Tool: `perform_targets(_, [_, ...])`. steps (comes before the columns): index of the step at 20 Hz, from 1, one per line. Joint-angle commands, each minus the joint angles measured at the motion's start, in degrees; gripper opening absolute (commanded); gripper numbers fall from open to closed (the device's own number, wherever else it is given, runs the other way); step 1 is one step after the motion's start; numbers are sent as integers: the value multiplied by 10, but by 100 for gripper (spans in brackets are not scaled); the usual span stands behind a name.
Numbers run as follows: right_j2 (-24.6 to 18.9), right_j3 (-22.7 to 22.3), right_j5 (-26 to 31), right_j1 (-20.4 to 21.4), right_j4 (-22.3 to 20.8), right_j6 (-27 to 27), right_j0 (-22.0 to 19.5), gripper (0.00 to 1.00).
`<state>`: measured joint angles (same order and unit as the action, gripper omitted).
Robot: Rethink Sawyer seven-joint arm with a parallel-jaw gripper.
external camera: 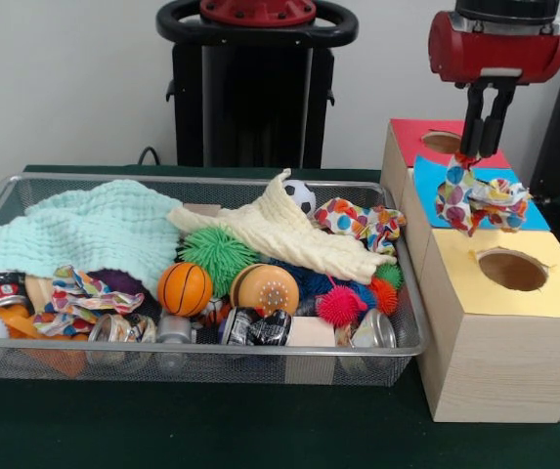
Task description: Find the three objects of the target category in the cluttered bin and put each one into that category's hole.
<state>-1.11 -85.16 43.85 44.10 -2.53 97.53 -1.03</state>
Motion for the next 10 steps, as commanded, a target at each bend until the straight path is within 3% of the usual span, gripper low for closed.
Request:
perform_targets(1, [3,19,9,-18,18,124,-1,0])
perform_targets(10, [8,40,21,-28,24,127,7,0])
